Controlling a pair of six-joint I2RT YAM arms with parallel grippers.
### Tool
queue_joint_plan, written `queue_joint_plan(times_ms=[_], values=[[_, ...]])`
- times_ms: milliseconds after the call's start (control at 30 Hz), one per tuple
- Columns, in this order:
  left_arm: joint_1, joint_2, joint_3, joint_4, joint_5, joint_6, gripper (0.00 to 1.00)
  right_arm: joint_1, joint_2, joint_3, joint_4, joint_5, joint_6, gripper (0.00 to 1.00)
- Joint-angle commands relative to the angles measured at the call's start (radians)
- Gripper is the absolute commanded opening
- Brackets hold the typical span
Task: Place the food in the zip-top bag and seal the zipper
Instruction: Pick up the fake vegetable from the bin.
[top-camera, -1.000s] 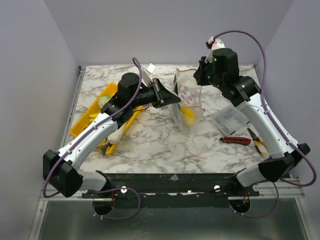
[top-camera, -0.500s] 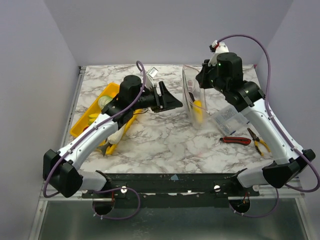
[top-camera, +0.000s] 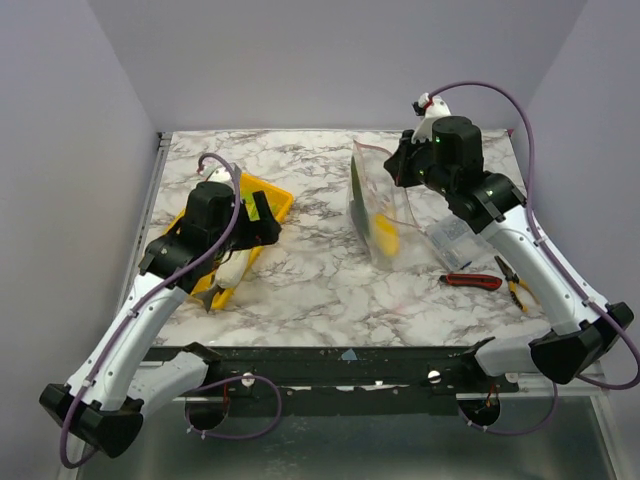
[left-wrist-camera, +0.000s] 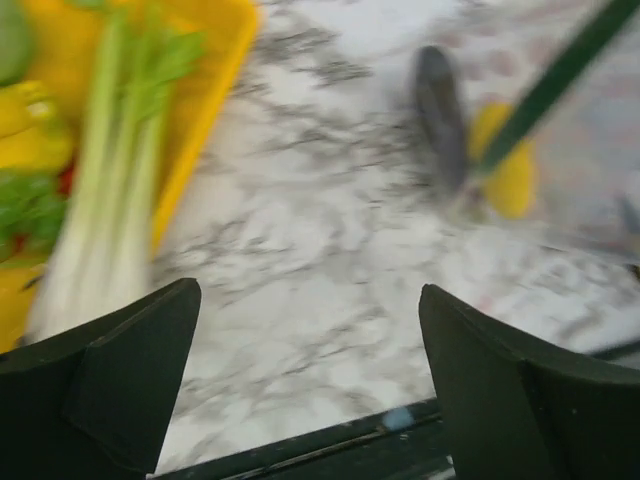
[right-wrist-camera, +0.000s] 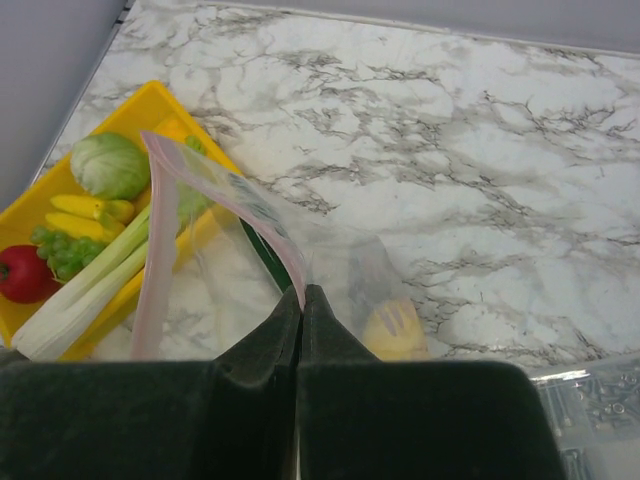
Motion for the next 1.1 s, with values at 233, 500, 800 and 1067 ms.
queue_joint_plan(times_ms=[233, 500, 800, 1067], values=[[0.437, 0.0, -0.17, -0.227, -0.536, -0.059, 0.99, 0.004, -0.029, -0.016, 0.073, -0.121, 0.013, 0.0], [0.681, 0.019, -0.302, -0.025, -0.454, -0.079, 0.99, 0.005, -0.035, -0.008, 0.073, -0.131, 0.017, 0.0], [0.735, 0.204, -0.31, 0.045, -0.337, -0.034, 0.97, 0.005, -0.027, -0.006, 0.074, -0.132, 0.018, 0.0], [0.724, 0.242, -0.285, 0.047, -0.285, -0.008, 0.92, 0.003, -0.021, -0.002, 0.072, -0.138, 0.021, 0.0]])
